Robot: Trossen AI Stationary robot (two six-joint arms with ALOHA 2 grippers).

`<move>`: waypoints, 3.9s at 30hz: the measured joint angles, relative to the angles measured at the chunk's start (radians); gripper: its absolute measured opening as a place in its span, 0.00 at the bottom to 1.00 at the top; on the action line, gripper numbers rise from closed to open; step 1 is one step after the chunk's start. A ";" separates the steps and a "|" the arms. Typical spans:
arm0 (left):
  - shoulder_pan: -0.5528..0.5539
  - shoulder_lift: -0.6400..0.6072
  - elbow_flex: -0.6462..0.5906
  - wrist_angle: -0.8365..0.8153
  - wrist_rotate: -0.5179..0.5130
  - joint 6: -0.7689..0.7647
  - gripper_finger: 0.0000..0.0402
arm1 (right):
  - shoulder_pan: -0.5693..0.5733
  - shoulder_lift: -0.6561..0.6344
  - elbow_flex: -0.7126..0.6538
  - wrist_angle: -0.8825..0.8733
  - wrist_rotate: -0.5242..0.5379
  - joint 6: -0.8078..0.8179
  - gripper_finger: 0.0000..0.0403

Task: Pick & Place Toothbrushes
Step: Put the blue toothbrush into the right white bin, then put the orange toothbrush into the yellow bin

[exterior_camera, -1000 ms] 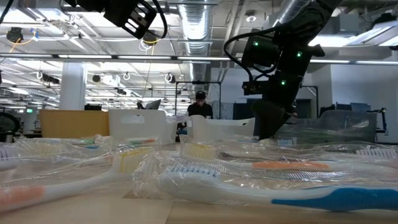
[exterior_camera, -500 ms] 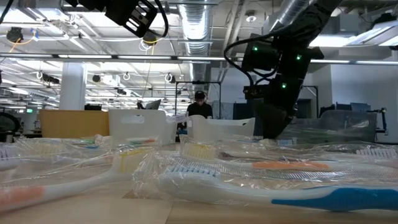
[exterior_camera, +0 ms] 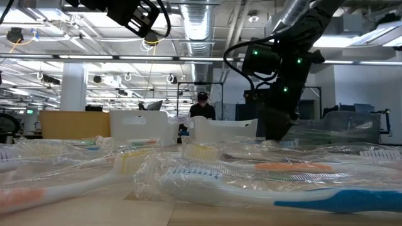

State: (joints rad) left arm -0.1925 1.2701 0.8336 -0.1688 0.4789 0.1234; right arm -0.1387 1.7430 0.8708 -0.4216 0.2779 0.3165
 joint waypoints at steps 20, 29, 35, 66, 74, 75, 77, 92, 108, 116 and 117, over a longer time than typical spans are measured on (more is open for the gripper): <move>0.000 0.000 -0.082 0.089 0.000 -0.001 0.35 | 0.052 0.007 0.114 -0.164 0.072 -0.032 0.01; 0.000 0.000 -0.082 0.095 0.000 -0.001 0.35 | 0.119 0.005 0.254 -0.402 0.281 -0.075 0.00; 0.000 0.000 -0.082 0.098 0.000 -0.001 0.35 | 0.128 0.004 0.352 -0.461 0.460 -0.273 0.00; 0.000 0.000 -0.082 0.097 0.000 -0.011 0.35 | -0.266 0.122 0.522 -0.270 0.201 -0.793 0.00; 0.000 0.000 -0.082 0.096 0.000 -0.010 0.35 | -0.289 0.196 0.581 -0.248 0.154 -0.794 0.00; 0.000 0.000 -0.082 0.096 0.000 -0.010 0.35 | -0.289 0.196 0.582 -0.247 0.134 -0.806 0.00; 0.000 0.000 -0.082 0.096 -0.001 -0.010 0.35 | -0.288 0.195 0.582 -0.223 0.108 -0.829 0.00; 0.000 0.000 -0.082 0.091 -0.001 -0.010 0.35 | -0.294 0.195 0.582 -0.229 0.055 -0.825 0.00; 0.000 0.000 -0.082 0.089 -0.001 -0.019 0.35 | -0.303 0.195 0.581 -0.228 0.007 -0.778 0.16; 0.000 0.000 -0.082 0.088 -0.001 -0.025 0.35 | -0.296 0.195 0.581 -0.228 0.007 -0.726 0.32; 0.000 0.000 -0.082 0.088 -0.001 -0.025 0.35 | -0.293 0.195 0.584 -0.229 0.007 -0.726 0.35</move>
State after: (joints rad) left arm -0.1922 1.2697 0.7517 -0.0811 0.4782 0.0986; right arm -0.4315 1.9381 1.4551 -0.6510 0.2849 -0.4095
